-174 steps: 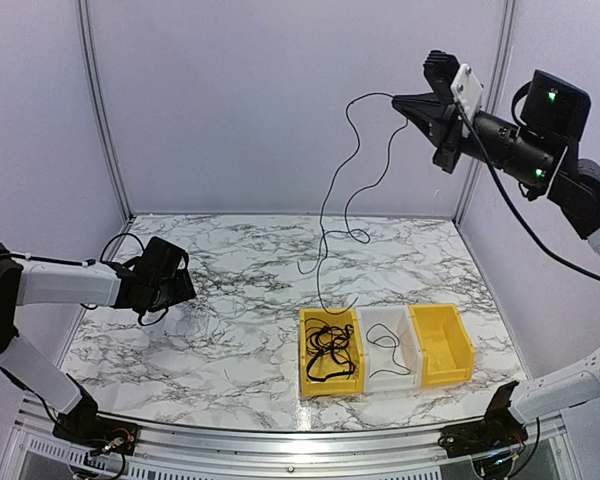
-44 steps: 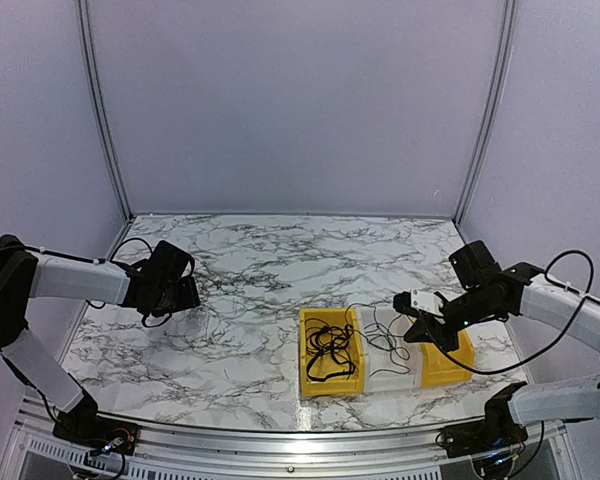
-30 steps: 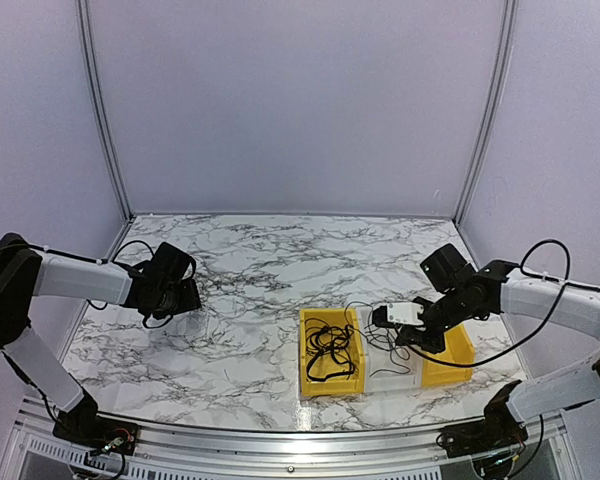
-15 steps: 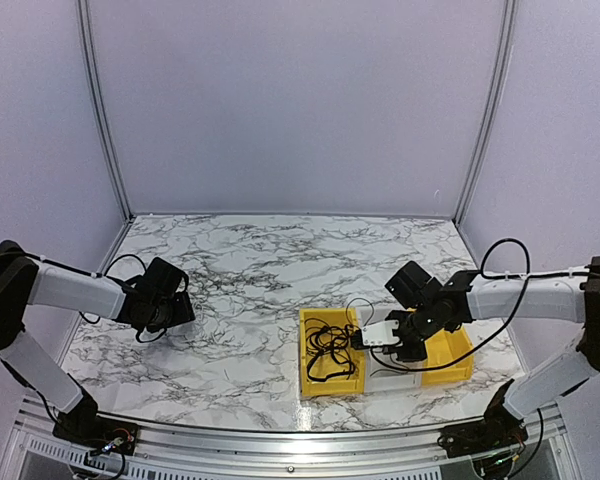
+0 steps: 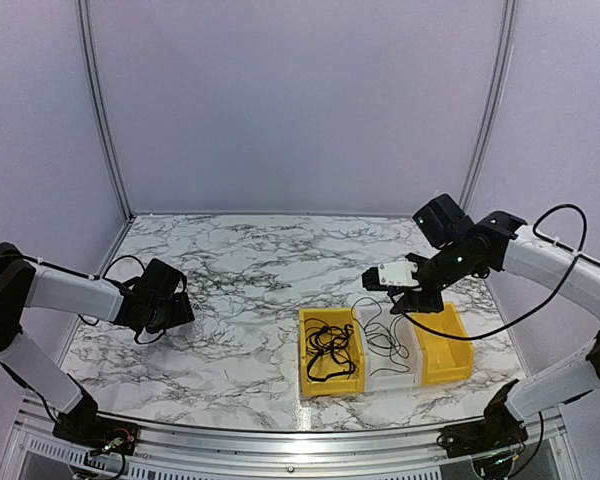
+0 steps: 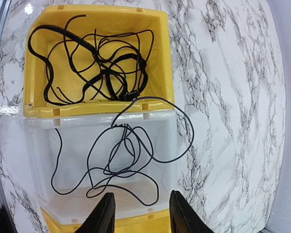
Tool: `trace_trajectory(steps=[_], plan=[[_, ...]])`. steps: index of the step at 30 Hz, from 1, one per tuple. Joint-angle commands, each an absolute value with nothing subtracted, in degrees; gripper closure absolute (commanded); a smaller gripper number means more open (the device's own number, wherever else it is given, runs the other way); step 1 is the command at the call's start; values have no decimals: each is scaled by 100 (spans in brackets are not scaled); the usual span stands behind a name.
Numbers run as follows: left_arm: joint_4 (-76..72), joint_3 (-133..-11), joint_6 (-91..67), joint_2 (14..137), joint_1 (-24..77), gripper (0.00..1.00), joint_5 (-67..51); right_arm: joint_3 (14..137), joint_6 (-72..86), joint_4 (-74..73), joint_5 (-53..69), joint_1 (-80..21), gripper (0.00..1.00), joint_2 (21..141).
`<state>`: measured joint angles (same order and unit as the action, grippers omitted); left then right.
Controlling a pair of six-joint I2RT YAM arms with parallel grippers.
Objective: Untangle the cables
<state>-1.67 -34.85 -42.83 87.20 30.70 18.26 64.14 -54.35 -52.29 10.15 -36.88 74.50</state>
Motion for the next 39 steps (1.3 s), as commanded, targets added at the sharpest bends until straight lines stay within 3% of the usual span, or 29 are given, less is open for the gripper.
trace_trajectory(steps=[1,7,15,20,26,32,39], plan=[[-105,-3683,-4225,8778,3050,29,1739,6861,-5317,-5527,1646,-3140,62,8097],[212,-3773,-4283,8572,3050,29,1698,7894,-3972,-5426,2762,-2658,60,9682],[445,-3621,-4422,8135,3050,28,1832,8304,-4112,-5418,2789,-2594,60,10445],[497,-3554,-4507,7995,3050,29,1862,8402,-4253,-5681,2953,-2522,75,10506],[511,-3542,-4567,7982,3050,29,1855,8290,-4588,-6042,3219,-2461,100,10002],[510,-3592,-4554,8107,3053,29,1814,7346,-5301,-5948,2907,-2539,100,9242],[541,-3663,-4419,8079,3059,28,1830,6352,-5441,-5129,2068,-2640,100,9339]])
